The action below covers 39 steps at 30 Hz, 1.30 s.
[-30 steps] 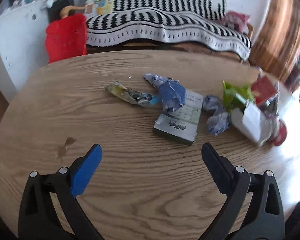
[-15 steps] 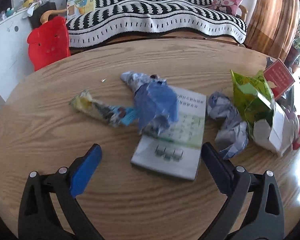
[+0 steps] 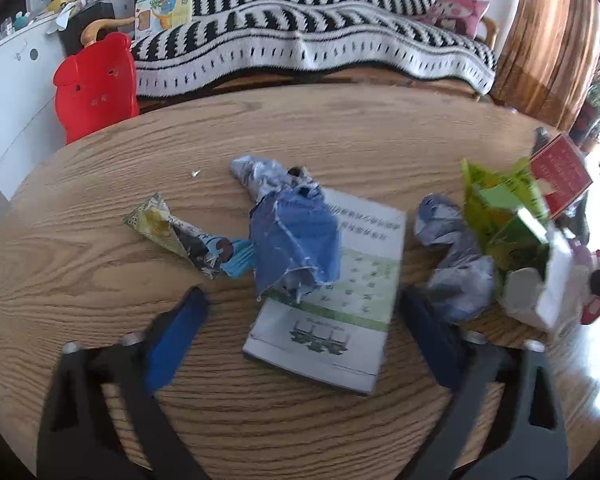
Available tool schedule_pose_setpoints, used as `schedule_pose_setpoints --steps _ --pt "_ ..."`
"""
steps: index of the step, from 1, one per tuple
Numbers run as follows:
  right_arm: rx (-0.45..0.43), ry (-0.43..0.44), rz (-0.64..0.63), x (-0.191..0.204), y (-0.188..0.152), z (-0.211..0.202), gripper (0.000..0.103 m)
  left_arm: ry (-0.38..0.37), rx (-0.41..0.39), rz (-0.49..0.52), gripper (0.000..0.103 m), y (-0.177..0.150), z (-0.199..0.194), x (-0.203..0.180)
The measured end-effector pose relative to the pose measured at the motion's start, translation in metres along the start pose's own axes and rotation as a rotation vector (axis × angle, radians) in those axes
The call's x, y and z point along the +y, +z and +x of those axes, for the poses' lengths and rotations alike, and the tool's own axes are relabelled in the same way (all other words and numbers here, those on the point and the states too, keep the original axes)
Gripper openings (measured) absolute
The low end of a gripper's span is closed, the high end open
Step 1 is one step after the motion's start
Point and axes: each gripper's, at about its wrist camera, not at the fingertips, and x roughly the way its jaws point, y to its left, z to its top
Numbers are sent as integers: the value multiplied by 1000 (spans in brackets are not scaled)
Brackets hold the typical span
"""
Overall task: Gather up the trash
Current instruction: 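Grasp the pink-green ball toy with the right tool while the left tool grasps the booklet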
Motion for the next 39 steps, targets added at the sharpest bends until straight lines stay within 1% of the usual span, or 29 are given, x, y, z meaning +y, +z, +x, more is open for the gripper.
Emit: schedule_pose_setpoints --steps 1,2,6,8,10,11,13,18,21,25,31,39 --pt "6 1 -3 1 -1 1 43 -4 -7 -2 59 -1 -3 -1" --pt "8 6 -3 1 -2 1 40 -7 -8 -6 58 -1 -3 -2" --pt "-5 3 15 0 -5 -8 36 -17 3 3 57 -7 -10 -10" --pt "-49 -24 15 0 -5 -19 36 -16 0 2 57 -10 -16 -12" --pt "-97 -42 17 -1 -4 -31 36 -11 -19 1 57 -12 -27 -13" --pt "-127 -59 17 -3 -3 -39 36 -11 -36 -3 57 -14 -35 -13" --pt "-148 -76 26 -7 -3 -47 36 -19 -71 -18 57 -16 -53 -11" --pt "-138 -60 72 -14 -7 -53 36 -26 -114 -42 57 -25 -80 -8" --pt "-151 -73 58 -10 -11 -61 36 -22 -122 -63 57 -29 -88 0" --pt "-161 -110 36 -4 -17 -69 36 -13 -111 -91 57 -33 -91 9" --pt "-154 -143 45 -13 -21 -73 36 -13 -104 -67 57 -34 -90 9" --pt "-143 -143 72 -19 -21 -72 36 -25 -105 -52 57 -35 -90 7"
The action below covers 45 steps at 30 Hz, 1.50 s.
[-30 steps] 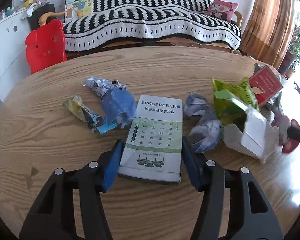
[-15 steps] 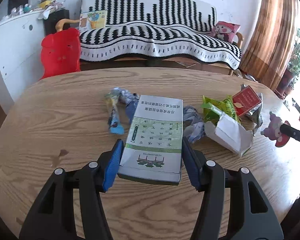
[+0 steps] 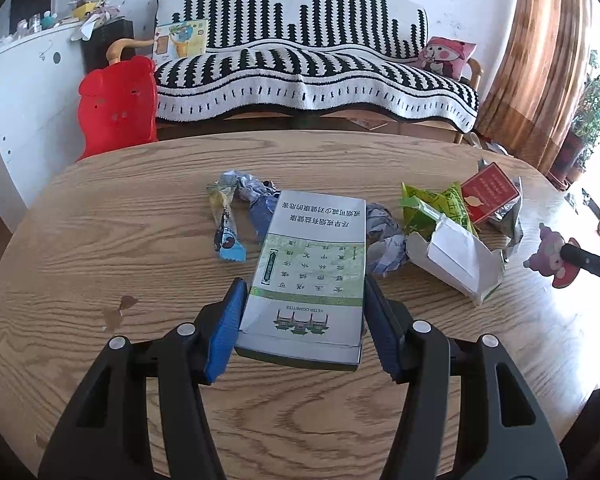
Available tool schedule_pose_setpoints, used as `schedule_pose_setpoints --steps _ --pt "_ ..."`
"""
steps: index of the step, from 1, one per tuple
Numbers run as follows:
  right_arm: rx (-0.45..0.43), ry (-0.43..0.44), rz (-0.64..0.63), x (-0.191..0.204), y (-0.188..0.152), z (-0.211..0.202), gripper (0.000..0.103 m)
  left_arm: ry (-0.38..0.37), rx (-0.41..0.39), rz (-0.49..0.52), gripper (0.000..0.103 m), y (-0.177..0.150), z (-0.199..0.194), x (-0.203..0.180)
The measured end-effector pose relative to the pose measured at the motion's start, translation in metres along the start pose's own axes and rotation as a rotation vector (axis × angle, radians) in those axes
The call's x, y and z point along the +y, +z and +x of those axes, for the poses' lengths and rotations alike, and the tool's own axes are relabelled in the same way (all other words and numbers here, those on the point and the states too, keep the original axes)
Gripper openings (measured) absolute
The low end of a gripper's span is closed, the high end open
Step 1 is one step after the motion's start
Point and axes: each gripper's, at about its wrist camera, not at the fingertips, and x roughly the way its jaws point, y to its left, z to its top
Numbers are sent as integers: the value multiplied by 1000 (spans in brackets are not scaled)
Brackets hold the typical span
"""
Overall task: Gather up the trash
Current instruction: 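Grasp the pink-green ball toy with the right tool while the left tool grasps the booklet, then carry the ball and booklet to the black bin and open both tools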
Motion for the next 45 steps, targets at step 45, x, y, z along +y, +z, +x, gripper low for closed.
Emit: schedule_pose_setpoints --steps 45 --pt "-299 -262 478 -253 -228 -331 28 -828 384 540 57 -153 -85 -481"
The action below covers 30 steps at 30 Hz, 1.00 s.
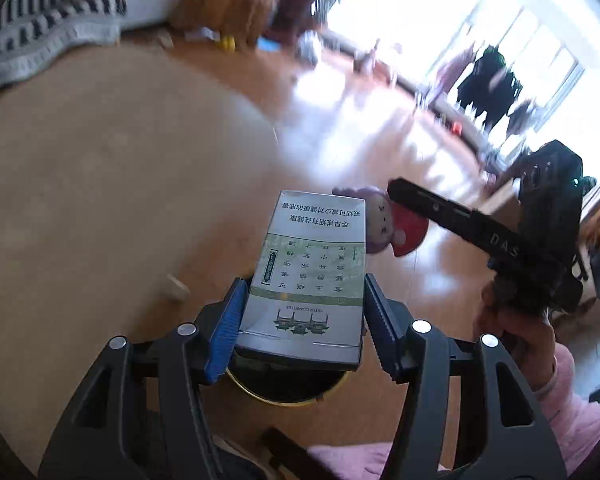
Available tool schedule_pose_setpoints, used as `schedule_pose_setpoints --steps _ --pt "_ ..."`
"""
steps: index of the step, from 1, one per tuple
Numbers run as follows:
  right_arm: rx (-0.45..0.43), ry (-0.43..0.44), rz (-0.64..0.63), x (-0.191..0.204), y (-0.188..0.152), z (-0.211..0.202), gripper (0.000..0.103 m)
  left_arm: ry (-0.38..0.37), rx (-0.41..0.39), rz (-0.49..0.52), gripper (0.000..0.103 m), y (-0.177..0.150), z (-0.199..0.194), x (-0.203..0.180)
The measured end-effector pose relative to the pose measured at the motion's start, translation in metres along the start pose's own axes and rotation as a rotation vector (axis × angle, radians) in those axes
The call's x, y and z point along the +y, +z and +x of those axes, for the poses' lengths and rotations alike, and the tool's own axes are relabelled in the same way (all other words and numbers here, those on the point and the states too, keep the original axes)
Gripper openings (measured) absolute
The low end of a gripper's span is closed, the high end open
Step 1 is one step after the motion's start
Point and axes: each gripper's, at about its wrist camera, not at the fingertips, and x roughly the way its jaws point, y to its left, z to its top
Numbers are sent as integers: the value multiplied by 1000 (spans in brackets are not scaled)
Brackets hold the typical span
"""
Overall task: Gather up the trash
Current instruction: 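Carry the ball and booklet to the black bin and open both tools, then return both tools to the table over the remaining trash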
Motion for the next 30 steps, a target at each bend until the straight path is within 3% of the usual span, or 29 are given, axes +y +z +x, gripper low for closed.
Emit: schedule_pose_setpoints --steps 4,11,12,13,14,15,19,22,26,30 --pt "56 -20 125 -57 -39 6 27 14 105 0 57 -16 45 -8" --pt "100 -2 167 -79 -49 20 28 67 171 40 57 -24 68 -12" --pt "115 19 183 -81 -50 22 31 74 184 54 60 -22 72 -15" --pt "115 29 210 -84 -50 22 36 81 191 61 77 -21 75 -19" --pt "115 24 233 -87 -47 21 65 100 196 67 87 -21 75 -20" --pt "105 19 250 -90 -45 20 95 109 182 70 96 -18 73 -21" --pt "39 -76 271 -97 -40 6 96 117 89 77 96 -5 40 -16" --pt "-7 -146 270 -97 -37 -1 96 155 -44 48 97 11 -11 5" --pt "-7 -178 227 -81 -38 2 96 271 -230 -41 97 6 -101 64" --pt "29 -158 182 -54 -32 18 96 413 -317 -205 97 -28 -170 139"
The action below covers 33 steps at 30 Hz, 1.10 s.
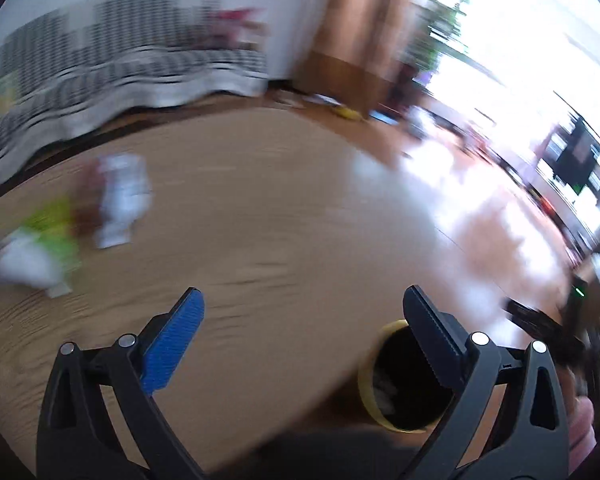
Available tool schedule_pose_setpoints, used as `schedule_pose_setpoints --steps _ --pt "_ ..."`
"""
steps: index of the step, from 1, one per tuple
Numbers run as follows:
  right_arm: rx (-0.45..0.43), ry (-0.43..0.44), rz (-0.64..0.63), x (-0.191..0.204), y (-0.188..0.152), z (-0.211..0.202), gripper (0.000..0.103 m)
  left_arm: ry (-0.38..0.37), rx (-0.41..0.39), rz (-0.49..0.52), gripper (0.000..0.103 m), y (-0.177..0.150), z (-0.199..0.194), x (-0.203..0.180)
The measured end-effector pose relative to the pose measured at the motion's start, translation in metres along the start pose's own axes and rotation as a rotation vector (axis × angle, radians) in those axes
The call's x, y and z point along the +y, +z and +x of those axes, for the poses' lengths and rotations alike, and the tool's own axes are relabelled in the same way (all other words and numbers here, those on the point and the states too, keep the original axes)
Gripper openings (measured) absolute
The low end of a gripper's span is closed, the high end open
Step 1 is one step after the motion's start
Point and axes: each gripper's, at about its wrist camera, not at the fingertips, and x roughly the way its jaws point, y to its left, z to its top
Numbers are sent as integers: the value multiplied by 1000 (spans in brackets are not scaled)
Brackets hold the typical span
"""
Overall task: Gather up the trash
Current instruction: 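Return both tools to the table over the remaining trash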
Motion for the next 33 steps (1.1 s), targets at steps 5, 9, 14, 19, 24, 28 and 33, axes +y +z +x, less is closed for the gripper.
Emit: schedule_pose_setpoints --steps 5,9,14,19,24,28,33 --pt "25 59 -55 64 10 17 96 252 -30 -195 97 -18 -43 134" --pt "30 129 -183 146 20 30 96 392 -64 -302 97 -25 -84 213" --pt "32 234 -370 261 21 51 96 554 -65 -433 97 -42 -109 307" --pt "64 239 -565 359 -1 93 96 614 -28 -504 97 -48 -88 357" --pt "168 226 -687 441 -33 153 96 646 18 -490 97 -37 -52 382" --pt "200 220 -751 495 -56 197 96 632 25 -490 97 -29 -33 397" --pt "244 161 -828 537 -81 254 96 636 29 -444 97 -18 -17 406"
